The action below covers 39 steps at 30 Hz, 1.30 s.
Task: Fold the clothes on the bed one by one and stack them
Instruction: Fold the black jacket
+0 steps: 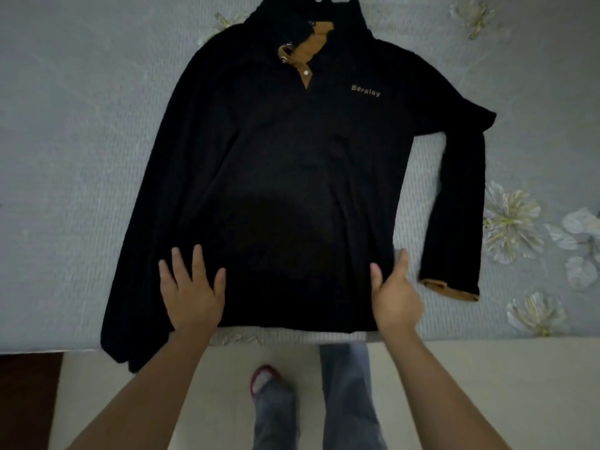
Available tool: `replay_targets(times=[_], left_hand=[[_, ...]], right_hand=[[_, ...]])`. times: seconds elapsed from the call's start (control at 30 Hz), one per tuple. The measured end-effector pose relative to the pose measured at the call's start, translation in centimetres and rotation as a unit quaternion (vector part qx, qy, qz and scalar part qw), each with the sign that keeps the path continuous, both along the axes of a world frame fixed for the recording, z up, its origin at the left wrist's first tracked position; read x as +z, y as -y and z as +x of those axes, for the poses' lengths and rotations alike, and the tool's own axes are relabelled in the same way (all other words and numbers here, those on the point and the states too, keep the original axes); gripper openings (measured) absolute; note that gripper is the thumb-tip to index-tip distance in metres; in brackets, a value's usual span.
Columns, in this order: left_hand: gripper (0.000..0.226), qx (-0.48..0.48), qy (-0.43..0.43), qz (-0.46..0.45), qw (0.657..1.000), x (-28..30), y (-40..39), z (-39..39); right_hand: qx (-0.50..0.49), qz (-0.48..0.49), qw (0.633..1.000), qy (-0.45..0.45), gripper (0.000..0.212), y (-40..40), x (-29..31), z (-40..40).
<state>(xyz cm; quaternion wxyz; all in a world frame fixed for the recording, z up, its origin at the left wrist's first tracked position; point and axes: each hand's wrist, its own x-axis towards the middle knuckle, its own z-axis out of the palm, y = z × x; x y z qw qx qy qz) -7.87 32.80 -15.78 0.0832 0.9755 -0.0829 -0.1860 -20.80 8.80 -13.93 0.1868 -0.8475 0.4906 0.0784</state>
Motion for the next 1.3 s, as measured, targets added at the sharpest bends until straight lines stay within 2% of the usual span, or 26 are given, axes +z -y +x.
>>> replay_targets(times=[0.07, 0.13, 0.23, 0.3, 0.37, 0.47, 0.57, 0.73, 0.9, 0.97, 1.07, 1.17, 1.3], left_hand=[[0.075, -0.033, 0.004, 0.006, 0.999, -0.1, -0.4, -0.5], [0.071, -0.043, 0.012, 0.025, 0.999, -0.3, -1.3, -1.0], [0.063, -0.060, -0.008, 0.031, 0.998, -0.1, -3.1, -2.4], [0.063, -0.085, -0.020, 0.049, 0.995, 0.4, -4.0, -3.0], [0.064, -0.096, -0.045, 0.073, 0.992, 1.0, -4.4, -3.2], [0.061, -0.098, -0.027, 0.045, 0.994, 2.1, -3.7, -2.9], [0.056, -0.115, -0.013, 0.012, 0.993, 2.7, -1.5, -1.9], [0.058, -0.198, 0.010, -0.007, 0.980, 2.7, 3.3, -0.8], [0.054, -0.243, 0.040, -0.003, 0.969, 3.3, 11.2, 0.9], [0.055, -0.234, 0.005, -0.016, 0.972, 3.8, 16.2, 1.8], [0.054, -0.279, 0.013, -0.031, 0.960, 3.8, 24.9, 3.2], [0.054, -0.355, 0.022, -0.056, 0.933, 3.4, 33.9, 4.1], [0.059, -0.395, 0.012, -0.080, 0.915, 3.7, 44.1, 3.8]], right_hand=[[-0.013, -0.025, 0.999, -0.036, 0.066, 1.4, 0.7, -2.1], [-0.005, -0.040, 0.997, -0.062, 0.069, 1.5, 1.1, -4.5], [0.020, -0.001, 0.995, -0.100, 0.069, -0.3, 0.6, -7.6], [-0.001, 0.018, 0.994, -0.110, 0.068, -1.2, 0.0, -8.5], [-0.044, 0.014, 0.995, -0.090, 0.069, -1.4, -0.1, -8.5], [-0.045, -0.093, 0.995, -0.011, 0.079, -0.5, 0.4, -8.2], [-0.047, -0.180, 0.981, 0.062, 0.075, 2.4, 0.9, -6.7], [-0.109, -0.100, 0.988, 0.046, 0.077, 9.1, 0.6, -1.1], [-0.142, -0.019, 0.989, 0.046, 0.070, 13.7, -0.9, 1.8], [-0.125, 0.007, 0.992, 0.024, 0.068, 17.0, -0.2, 1.1], [-0.086, -0.023, 0.996, 0.009, 0.065, 24.2, 1.7, -1.5], [-0.097, -0.068, 0.993, -0.004, 0.055, 33.1, 4.5, -4.4], [-0.080, -0.113, 0.989, -0.056, 0.055, 43.3, 7.2, -7.3]])
